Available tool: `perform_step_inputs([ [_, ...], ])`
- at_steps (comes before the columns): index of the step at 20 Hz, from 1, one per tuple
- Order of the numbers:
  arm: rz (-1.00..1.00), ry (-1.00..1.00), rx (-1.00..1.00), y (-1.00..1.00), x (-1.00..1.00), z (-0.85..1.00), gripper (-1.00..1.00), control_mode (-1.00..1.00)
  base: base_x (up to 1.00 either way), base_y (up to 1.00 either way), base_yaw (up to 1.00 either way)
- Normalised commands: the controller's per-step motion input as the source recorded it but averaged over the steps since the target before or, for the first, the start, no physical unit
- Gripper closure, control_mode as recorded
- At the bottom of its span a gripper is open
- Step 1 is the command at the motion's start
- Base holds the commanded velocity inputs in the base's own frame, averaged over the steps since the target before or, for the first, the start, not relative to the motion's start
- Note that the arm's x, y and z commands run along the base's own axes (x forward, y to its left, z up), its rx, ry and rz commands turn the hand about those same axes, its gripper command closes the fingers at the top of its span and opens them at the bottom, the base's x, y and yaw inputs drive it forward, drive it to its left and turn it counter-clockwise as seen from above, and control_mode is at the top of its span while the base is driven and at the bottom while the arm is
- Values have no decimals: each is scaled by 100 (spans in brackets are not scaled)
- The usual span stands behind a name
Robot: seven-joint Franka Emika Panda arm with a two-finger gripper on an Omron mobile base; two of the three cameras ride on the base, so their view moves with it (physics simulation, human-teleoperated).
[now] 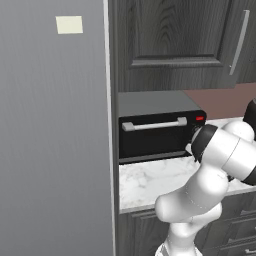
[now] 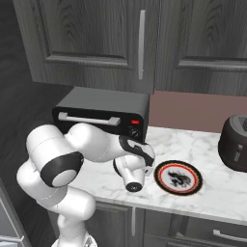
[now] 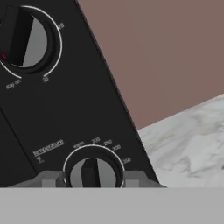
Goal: Pull the toaster oven rack outwards. Pick up the baguette from the plate and place it on the toaster oven rack. Close the toaster oven door fully and set the temperature to the lowest setting.
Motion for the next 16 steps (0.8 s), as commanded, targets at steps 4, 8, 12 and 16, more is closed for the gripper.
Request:
perform_step_inputs([
  [4, 0, 0, 0, 0, 0, 0, 100, -100, 0, 0, 0],
  [8, 0, -2, 0, 0, 0, 0, 100, -100, 0, 0, 0],
  [12, 0, 0, -1, -5, 3, 0, 100, -100, 0, 0, 0],
  [16, 0, 1, -4, -6, 12, 0, 100, -100, 0, 0, 0],
])
